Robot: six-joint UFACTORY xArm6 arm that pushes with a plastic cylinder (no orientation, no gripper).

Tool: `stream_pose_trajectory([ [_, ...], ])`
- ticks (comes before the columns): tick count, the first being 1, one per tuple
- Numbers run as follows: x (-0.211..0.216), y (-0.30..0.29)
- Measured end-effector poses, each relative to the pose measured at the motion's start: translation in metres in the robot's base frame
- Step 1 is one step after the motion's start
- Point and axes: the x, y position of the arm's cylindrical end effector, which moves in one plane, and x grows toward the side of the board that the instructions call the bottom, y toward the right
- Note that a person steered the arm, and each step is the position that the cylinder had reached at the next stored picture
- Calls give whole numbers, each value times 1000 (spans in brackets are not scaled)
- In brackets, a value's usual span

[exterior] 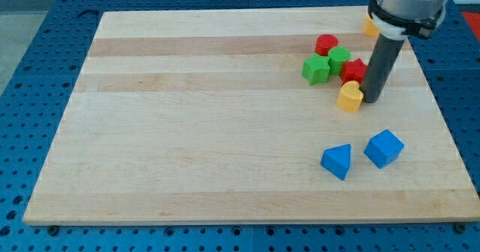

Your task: Push the yellow heart towards center

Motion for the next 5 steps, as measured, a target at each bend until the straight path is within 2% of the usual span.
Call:
stream_pose_trajectory([
  [1, 0, -7],
  [2, 11, -47],
  [4, 52, -107],
  [5, 46, -85],
])
